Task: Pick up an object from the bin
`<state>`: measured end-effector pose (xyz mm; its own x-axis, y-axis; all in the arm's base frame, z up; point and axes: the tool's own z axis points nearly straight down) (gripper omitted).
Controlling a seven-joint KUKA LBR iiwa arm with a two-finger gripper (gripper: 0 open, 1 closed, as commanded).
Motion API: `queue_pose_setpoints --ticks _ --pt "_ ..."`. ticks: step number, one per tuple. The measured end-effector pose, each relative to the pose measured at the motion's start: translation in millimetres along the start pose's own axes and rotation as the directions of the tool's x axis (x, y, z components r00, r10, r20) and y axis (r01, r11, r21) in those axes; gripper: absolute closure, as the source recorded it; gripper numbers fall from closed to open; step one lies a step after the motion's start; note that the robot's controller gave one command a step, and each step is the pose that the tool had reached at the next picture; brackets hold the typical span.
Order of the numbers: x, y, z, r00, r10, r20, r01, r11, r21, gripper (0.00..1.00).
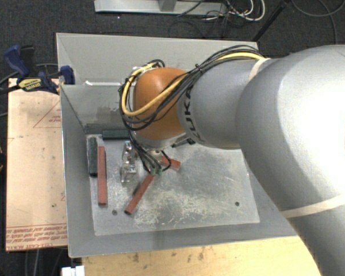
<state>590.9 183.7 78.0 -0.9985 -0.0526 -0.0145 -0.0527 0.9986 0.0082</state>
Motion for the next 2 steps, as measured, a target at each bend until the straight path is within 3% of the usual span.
queue_pose_setpoints --ticks 1,2 --pt "0.9 -0.9 2.0 1.0 0.0 -0.002 0.0 1.0 0.002 0.0" --pt "0.9 -0.9 2.0 1.0 0.0 -0.001 0.0 1.0 0.001 0.0"
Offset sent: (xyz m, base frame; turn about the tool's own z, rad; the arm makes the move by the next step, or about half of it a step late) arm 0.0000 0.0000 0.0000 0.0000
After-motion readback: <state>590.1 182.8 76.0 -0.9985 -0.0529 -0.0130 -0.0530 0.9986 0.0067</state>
